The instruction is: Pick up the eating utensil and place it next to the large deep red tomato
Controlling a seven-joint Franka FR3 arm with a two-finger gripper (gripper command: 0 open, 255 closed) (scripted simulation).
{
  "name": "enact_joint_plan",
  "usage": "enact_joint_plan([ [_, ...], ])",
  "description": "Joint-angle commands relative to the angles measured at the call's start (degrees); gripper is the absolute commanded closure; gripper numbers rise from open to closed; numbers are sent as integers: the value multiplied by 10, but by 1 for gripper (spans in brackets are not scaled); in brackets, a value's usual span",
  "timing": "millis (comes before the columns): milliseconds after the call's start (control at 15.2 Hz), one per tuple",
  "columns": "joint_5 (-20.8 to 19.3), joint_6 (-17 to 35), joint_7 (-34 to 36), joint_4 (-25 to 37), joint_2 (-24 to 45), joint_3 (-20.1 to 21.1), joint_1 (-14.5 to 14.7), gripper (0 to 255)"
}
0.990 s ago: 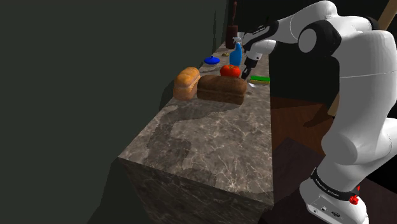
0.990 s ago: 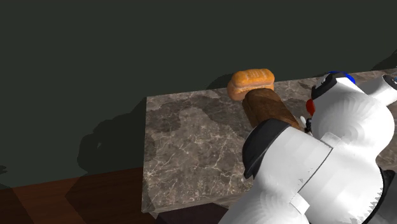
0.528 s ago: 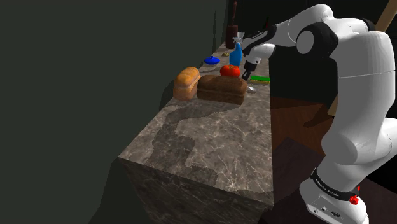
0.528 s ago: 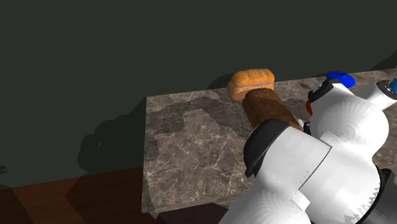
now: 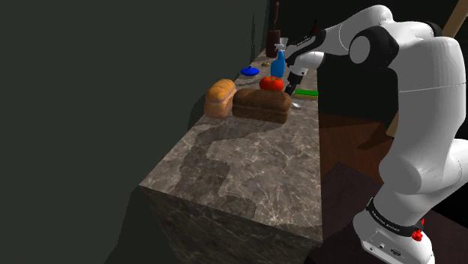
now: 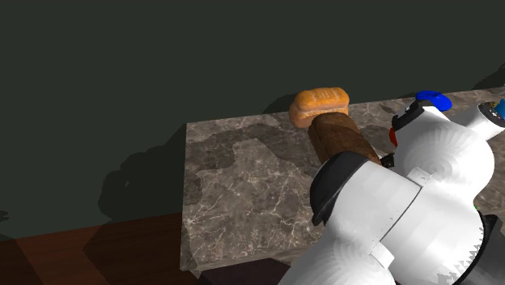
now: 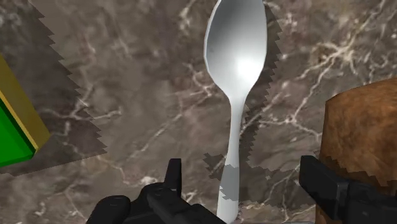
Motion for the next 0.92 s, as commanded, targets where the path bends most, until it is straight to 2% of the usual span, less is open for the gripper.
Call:
enact_joint_plan([
  [0, 0, 0, 0, 0, 0, 0, 0, 0],
  [66, 0, 0, 0, 0, 0, 0, 0, 0],
  [330, -10, -56, 6, 24, -31, -7, -7, 0],
  [858, -10, -56, 6, 24, -31, -7, -7, 0],
])
